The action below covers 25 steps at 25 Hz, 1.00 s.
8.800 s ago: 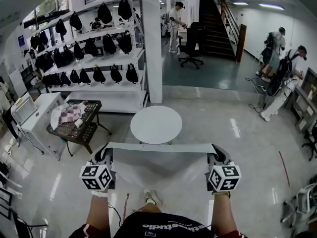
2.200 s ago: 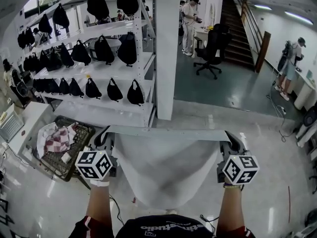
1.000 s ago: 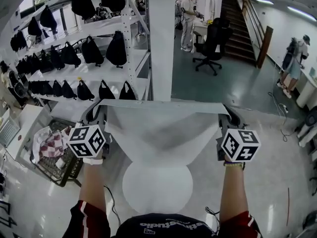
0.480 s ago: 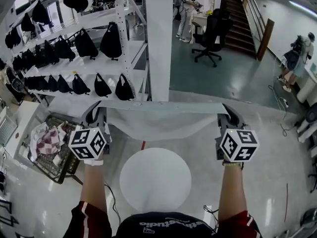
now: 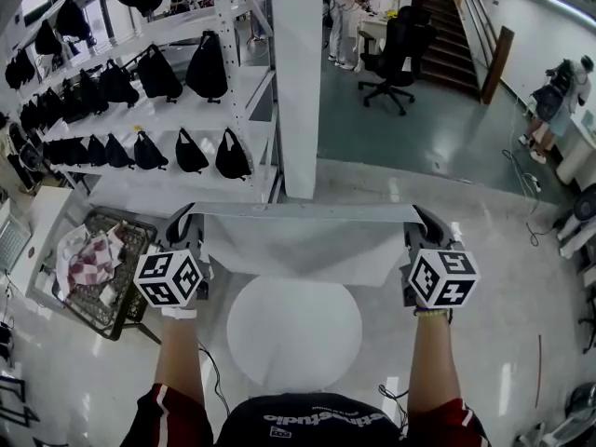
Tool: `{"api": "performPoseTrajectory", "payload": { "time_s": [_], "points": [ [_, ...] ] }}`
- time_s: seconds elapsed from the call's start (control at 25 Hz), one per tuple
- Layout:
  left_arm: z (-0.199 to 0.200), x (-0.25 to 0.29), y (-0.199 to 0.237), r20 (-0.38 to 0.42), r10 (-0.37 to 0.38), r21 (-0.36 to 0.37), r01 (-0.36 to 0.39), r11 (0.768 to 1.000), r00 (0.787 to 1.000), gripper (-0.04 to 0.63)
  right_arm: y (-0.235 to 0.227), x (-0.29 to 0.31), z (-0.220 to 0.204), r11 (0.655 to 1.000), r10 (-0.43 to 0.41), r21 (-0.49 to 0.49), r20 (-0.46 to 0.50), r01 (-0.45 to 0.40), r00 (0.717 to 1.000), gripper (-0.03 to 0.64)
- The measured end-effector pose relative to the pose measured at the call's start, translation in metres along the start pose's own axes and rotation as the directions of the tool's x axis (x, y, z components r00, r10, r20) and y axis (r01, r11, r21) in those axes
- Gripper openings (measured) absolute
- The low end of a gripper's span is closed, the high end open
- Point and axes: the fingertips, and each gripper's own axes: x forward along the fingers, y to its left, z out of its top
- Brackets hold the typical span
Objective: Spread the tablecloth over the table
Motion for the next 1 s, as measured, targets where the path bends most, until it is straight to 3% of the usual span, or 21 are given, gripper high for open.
{"api": "performPoseTrajectory", "payload": {
  "time_s": [0.28, 0.4, 0.76, 1.0],
  "points": [
    [0.006, -0.014, 0.001, 0.009, 0.001, 0.041, -0.001, 0.999, 1.000, 0.018, 0.009, -0.012, 0.002, 1.000, 0.003, -0.022, 0.040, -0.002, 0.999, 0.028],
    [-0.001, -0.031, 0.006, 0.004, 0.010, 0.059, -0.011, 0.998, 1.000, 0.018, 0.018, -0.015, -0.013, 1.000, 0.017, -0.018, 0.014, -0.017, 1.000, 0.028],
    [-0.062, -0.069, 0.005, -0.083, -0.014, -0.017, 0.012, 1.000, 0.996, 0.018, 0.031, -0.041, -0.056, 1.000, -0.020, -0.007, -0.053, 0.020, 0.998, 0.028],
    [-0.073, -0.073, -0.003, -0.091, -0.021, -0.051, 0.016, 0.999, 0.996, 0.018, 0.032, -0.069, -0.071, 0.998, -0.064, 0.004, -0.069, 0.065, 0.996, 0.028]
  ]
}}
